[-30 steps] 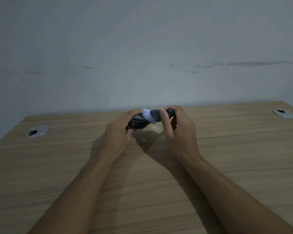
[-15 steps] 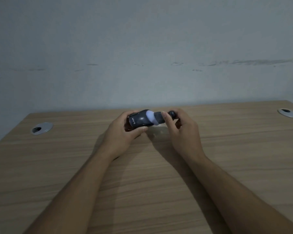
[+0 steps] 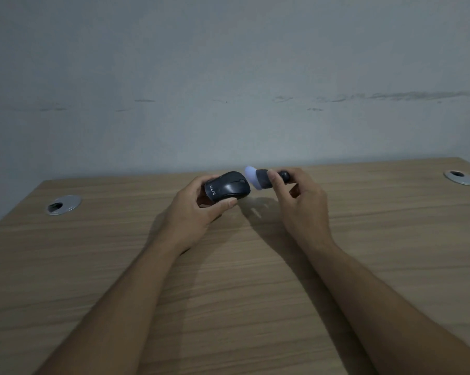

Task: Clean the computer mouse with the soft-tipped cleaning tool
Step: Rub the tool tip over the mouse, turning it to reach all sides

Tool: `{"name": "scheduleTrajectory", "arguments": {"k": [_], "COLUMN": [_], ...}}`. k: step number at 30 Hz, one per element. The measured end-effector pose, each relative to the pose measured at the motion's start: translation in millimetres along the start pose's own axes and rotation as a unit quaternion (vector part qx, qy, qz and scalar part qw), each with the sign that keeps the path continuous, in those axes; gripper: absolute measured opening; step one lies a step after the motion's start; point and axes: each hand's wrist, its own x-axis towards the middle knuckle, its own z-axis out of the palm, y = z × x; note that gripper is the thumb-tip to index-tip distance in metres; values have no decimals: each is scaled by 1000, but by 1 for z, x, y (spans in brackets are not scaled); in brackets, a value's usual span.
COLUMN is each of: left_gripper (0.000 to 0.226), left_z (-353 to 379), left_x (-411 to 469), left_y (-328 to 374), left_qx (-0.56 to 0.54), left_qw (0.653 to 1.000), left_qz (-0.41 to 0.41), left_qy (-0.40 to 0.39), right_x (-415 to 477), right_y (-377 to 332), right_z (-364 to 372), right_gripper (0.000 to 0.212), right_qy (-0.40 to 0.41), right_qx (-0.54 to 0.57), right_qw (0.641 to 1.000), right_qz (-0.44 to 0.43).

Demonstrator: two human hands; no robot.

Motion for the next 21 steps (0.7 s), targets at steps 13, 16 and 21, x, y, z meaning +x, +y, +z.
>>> {"name": "scheduleTrajectory", "arguments": {"k": [13,16,21], "left_gripper": [50,53,56], "left_z": [3,1,4], "left_x": [0,1,-4], "left_y": [2,3,5], "left_qx": [-32,-27,0], "left_qw": [998,999,999], "left_qz": [-31,-20,7], "left_qy": [35,17,-47], "right_x": [-5,-8,-3], "right_y": [-4,-6,-6], "right_z": [2,5,2], "right_gripper": [19,17,10], "right_qy": [20,2,-6], "right_qx": [-15,-21,-3], "right_qw": [999,999,999], "right_qz": [-20,-39,-42]}}
